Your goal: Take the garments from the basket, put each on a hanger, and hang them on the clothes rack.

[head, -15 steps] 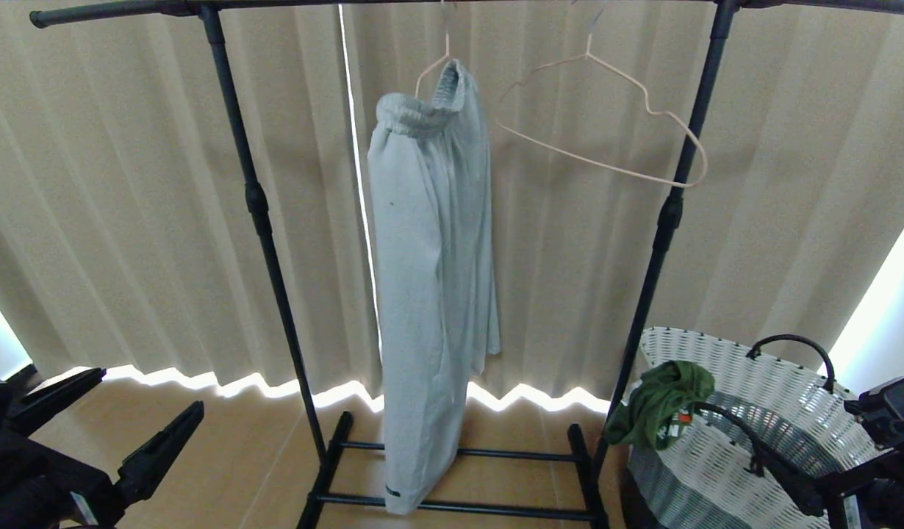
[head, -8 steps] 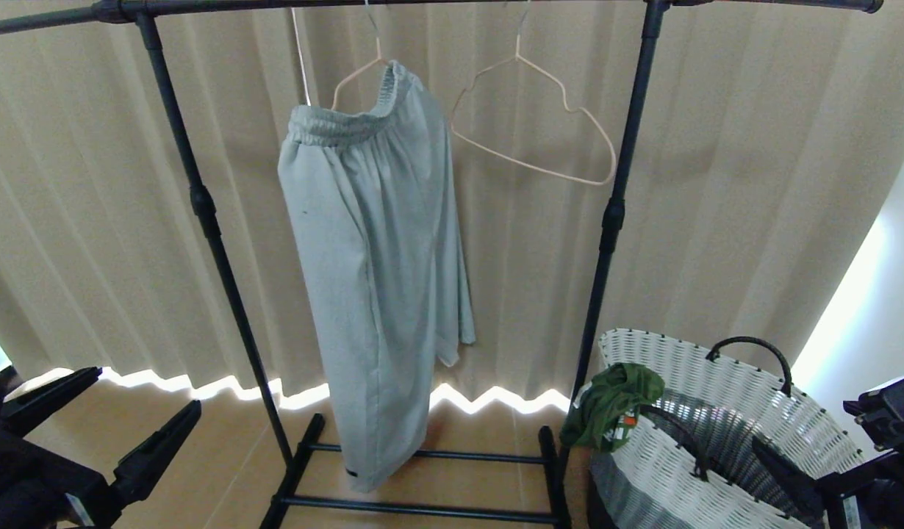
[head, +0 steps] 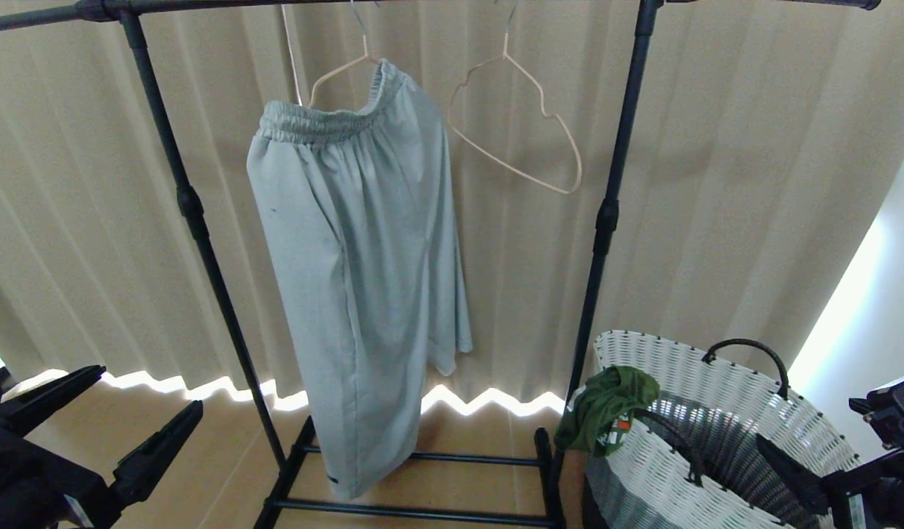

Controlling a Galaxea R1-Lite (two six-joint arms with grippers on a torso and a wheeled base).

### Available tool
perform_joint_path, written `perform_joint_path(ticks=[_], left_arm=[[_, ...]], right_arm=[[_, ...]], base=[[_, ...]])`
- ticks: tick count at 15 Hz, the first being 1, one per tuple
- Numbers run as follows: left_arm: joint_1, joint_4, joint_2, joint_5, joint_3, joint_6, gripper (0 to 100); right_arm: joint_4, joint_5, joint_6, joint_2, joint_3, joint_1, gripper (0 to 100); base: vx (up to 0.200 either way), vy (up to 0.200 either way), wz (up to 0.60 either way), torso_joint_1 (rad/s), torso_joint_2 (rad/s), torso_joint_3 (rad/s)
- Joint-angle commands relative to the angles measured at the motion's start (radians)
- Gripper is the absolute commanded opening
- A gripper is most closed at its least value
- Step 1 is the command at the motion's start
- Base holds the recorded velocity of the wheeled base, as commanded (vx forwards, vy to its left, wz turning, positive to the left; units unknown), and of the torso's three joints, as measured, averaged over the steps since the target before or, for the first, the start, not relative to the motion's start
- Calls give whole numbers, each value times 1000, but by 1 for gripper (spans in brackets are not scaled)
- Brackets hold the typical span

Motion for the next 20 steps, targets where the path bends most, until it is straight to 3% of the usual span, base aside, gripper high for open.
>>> perform_joint_path(ticks=[1, 3, 15, 18, 20], left_arm=[[0, -1, -3, 0, 0, -1, 100], [-1, 1, -1, 0, -2, -1, 100], [-1, 1, 0, -3, 3, 1, 100], [-1, 1, -3, -3, 0, 1, 100], [-1, 1, 2, -3, 0, 3, 100]], right_arm=[[1, 0, -1, 0, 1, -1, 100], [-1, 0, -1, -2, 3, -1, 100], [4, 0, -1, 0, 9, -1, 100], [8, 4, 1, 6, 12, 6, 100], [10, 70, -2, 60, 14, 6, 100]], base=[[0, 0, 0, 0, 0, 0], [0, 0, 0, 0, 0, 0], [200, 0, 0, 1, 1, 3], [0, 0, 0, 0, 0, 0], [0, 0, 0, 0, 0, 0]])
